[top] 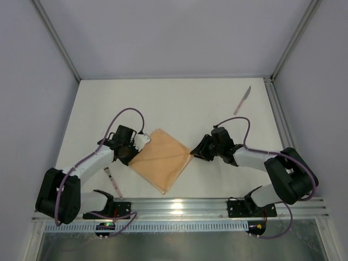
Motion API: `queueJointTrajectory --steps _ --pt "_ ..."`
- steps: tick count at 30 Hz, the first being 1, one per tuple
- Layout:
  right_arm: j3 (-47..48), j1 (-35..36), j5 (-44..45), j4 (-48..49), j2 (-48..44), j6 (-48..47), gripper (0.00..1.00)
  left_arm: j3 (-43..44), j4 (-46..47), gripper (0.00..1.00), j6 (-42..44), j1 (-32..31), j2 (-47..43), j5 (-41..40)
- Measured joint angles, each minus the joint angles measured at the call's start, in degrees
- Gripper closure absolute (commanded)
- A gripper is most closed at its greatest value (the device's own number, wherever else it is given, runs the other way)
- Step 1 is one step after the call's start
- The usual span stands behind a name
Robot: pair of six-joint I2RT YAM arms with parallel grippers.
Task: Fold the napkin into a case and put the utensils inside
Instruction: Smooth out the upper triangle-folded napkin at the center of the board.
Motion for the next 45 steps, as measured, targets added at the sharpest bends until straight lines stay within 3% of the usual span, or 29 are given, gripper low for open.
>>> queueJointTrajectory --steps 6,17,24,28,35,39,45 --pt "0.24 -0.04 -0.02 0.68 0.76 -0.17 0.83 0.0 0.02 0.8 0.0 0.0 -0.7 0.0" --pt "0.85 -0.15 -0.22 2.27 2.05 -1.99 0.92 0.07 -0.98 0.79 0.11 -0.2 -2.4 0.0" --pt "1.4 -0.17 -1.11 4.33 2.86 -4.26 0.96 3.26 -5.01 0.63 0.26 -2.6 -6.49 0.81" --pt "1.92 -0.57 -2.4 5.66 4.7 -6.45 0.96 4.17 -4.87 0.59 0.33 -4.85 -6.45 1.68" --pt "2.34 -0.94 -5.05 8.41 8.39 -10.12 0.96 13.0 -3.34 0.52 -1.05 -11.91 4.76 7.76" --pt "2.32 -1.01 -5.79 10.36 8.5 -11.41 0.85 21.24 3.06 0.5 -3.34 -15.02 13.27 12.28" --pt "2.34 -1.01 -6.21 11.72 8.5 -12.61 0.78 29.0 7.5 0.5 -5.51 -17.51 28.3 16.61"
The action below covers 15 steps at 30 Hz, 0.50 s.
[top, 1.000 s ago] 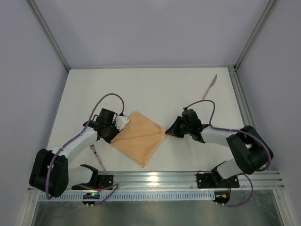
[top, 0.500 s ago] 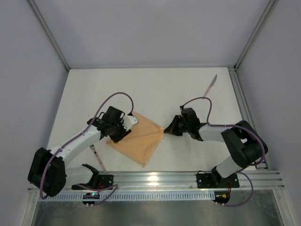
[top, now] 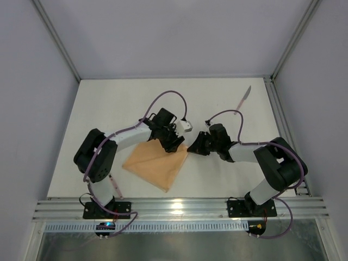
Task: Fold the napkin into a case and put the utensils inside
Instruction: Smooth out the upper triangle-folded napkin at the center of the board.
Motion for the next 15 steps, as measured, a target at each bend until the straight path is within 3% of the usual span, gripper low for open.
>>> queueJointTrajectory --steps 6,9,12,15 --pt "0.02 -0.24 0.39 -0.55 0.0 -0.87 0.78 0.28 -0.17 0.52 -0.74 -0.55 4.22 2.58" --pt "0.24 -0.35 0.94 -1.36 0.0 -1.22 0.9 0.76 -0.26 0.55 -0.74 -1.14 4.35 3.41" --pt "0.61 -0.37 1.33 -1.7 0.0 -1.36 0.96 1.25 -0.44 0.64 -0.7 -1.64 4.96 3.61" --pt "1.07 -0.37 1.31 -1.64 0.0 -1.42 0.96 1.51 -1.09 0.74 -0.61 -1.97 6.05 3.48"
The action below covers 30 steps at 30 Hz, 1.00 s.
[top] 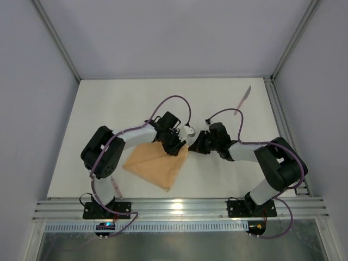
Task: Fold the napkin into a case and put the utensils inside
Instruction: Smooth out the upper triangle-folded napkin at the center of the board.
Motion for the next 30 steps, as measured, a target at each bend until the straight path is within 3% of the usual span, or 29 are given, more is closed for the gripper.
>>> queueJointTrajectory --steps 4,6,20,25,30 --pt "0.33 0.0 0.0 0.39 0.0 0.02 0.96 0.33 -0.74 0.87 0.33 -0.13 0.68 -0.48" --pt "0.33 0.0 0.0 0.39 0.0 0.09 0.96 0.35 -1.33 1.0 0.39 -0.13 0.7 -0.66" --pt "0.31 -5.88 -1.75 1.29 0.0 0.31 0.82 0.37 -1.44 1.0 1.03 -0.2 0.79 -1.22" --pt "0.42 -6.01 -2.75 0.37 0.0 -0.7 0.64 0.39 -1.46 1.0 1.03 -0.2 0.79 -1.2" --pt "0.98 -6.01 -4.44 -0.11 0.04 -1.03 0.57 0.59 -1.81 1.0 1.03 -0.2 0.79 -1.22"
